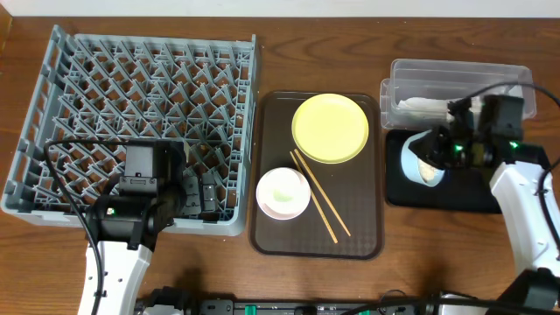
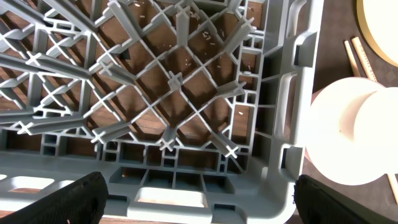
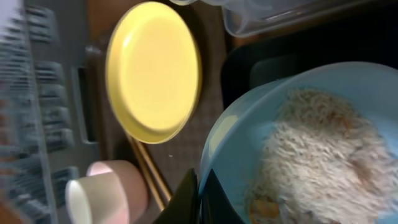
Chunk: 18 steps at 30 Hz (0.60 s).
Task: Sort waste into correct bins and load items into the dishwasher
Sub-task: 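Tip the blue bowl over the black tray to pour out the rice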
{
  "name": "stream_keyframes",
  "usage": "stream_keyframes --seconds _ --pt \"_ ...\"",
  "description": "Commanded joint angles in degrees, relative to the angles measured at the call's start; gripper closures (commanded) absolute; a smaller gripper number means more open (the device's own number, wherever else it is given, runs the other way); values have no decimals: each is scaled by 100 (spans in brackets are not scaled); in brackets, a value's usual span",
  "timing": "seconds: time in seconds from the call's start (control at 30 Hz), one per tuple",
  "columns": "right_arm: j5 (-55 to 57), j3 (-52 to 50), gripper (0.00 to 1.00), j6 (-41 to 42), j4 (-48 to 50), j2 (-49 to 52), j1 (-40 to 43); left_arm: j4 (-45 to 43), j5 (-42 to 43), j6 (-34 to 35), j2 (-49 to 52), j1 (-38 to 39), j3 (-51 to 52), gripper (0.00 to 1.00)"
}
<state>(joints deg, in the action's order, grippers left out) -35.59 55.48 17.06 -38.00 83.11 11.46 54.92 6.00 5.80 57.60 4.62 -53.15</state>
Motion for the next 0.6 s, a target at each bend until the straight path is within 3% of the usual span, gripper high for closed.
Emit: stream_keyframes --seconds 0.0,0.37,0.57 --pt "-1355 -345 99 -177 262 87 354 13 -48 9 -4 17 -131 2" --pt "-2830 -1019 99 -11 1062 92 1453 11 -48 9 -4 17 -131 2" --pt "-3370 -1432 99 529 1674 92 2057 11 -48 9 -4 17 -131 2"
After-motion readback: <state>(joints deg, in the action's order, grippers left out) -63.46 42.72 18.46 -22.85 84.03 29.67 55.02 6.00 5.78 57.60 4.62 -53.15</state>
